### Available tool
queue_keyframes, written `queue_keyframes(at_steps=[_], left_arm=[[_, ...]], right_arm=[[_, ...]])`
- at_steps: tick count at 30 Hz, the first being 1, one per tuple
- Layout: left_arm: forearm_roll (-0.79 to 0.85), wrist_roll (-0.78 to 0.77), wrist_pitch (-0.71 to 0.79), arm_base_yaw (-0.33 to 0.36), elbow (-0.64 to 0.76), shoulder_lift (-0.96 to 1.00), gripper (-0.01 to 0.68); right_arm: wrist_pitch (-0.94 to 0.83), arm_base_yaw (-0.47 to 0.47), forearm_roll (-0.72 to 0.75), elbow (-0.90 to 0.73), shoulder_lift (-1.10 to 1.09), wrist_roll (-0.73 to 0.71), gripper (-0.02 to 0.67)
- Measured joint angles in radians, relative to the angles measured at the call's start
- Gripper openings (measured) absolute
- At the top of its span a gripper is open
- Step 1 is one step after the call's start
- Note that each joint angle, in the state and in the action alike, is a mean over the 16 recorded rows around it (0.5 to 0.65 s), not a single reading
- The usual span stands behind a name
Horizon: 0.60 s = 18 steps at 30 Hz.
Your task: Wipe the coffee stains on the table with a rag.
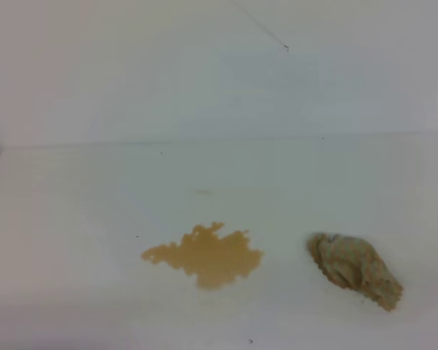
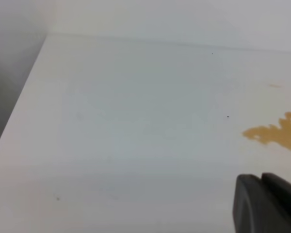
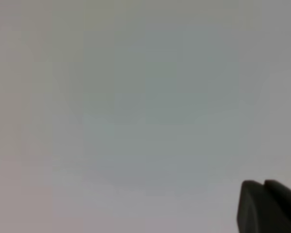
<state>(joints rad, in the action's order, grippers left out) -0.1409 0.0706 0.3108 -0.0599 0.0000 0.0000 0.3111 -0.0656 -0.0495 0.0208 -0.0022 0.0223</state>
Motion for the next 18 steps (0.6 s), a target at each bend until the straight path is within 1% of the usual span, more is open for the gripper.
queue_keyframes(at_steps=[4,9,14,18], left_arm=[[0.0,0.0,0.0,0.0,0.0,0.0,-0.003],[0.0,0.0,0.0,0.0,0.0,0.0,-0.003],[0.0,0.0,0.0,0.0,0.0,0.0,-0.003],[0.0,0.0,0.0,0.0,0.0,0.0,-0.003]], right_arm=[[-0.032,0.0,0.003,0.075,0.012,0.007,-0.003],[-0.198,0.0,0.014,0.211,0.083,0.012,-0.003],[-0.399,0.0,0.018,0.37,0.23,0.001,-0.003],[-0.506,0.0,0.007,0.483,0.387,-0.002,-0.003]])
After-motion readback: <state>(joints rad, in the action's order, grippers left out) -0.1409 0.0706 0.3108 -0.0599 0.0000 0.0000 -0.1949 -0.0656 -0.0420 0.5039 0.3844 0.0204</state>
